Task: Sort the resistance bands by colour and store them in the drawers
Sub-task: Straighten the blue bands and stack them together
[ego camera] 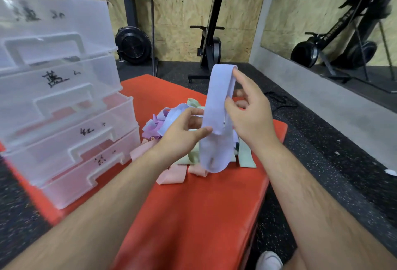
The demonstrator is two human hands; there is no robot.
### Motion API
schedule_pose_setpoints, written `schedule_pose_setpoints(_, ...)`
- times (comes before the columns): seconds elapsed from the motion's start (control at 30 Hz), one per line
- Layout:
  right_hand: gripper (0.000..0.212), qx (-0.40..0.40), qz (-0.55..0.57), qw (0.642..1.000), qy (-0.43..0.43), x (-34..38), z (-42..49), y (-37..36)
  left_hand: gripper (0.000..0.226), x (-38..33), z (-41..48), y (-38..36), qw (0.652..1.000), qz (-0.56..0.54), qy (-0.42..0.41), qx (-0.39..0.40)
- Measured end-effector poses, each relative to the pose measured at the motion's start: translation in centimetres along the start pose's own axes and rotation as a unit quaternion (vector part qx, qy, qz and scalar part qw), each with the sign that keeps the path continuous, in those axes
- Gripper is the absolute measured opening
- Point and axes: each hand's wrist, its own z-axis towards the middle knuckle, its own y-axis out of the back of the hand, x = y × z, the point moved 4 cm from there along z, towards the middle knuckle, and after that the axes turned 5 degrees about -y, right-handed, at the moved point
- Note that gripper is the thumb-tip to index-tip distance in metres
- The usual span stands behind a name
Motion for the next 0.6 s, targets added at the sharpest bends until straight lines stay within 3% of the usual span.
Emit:
schedule_pose_setpoints(0.13, 0.056, 0.029, -0.037, 0.998, -0.037, -0.9, -0.5, 0.3, 0.038, -0.5, -0.6, 0.1, 1.0, -0.019, -0.019, -0.01)
schedule_pose_setpoints(0.27, 0.021, 0.081, -0.179, 0.977, -0.077, -3.3, -1.0, 0.5, 0.053, -1.4, -0.7, 0.7, 0.995, -0.029, -0.052, -0.077)
schedule_pose_setpoints(0.3, 0.022, 0.078, -0.2, 0.974, -0.071, -3.5, -1.1, 0.5, 0.054, -1.6, -0.7, 0.9, 0.994, -0.028, -0.051, -0.094)
schedule_pose_setpoints(0.37, 0.026, 0.085, -0.172, 0.98, -0.052, -3.1, -1.2, 0.4, 0.048, -2.1, -0.7, 0.9, 0.993, -0.024, -0.058, -0.102)
schedule_pose_setpoints(0.5, 0.041, 0.229, 0.002, 0.97, -0.08, -1.7, -2.1, -1.5, 0.022, -3.0, -1.0, 1.0, 0.992, -0.046, -0.07, -0.098)
schedule_pose_setpoints(0.6, 0.033, 0.205, -0.009, 0.977, -0.065, -1.7, -2.2, -2.6, 0.028, -3.0, -1.6, 2.1, 0.995, -0.036, -0.054, -0.08)
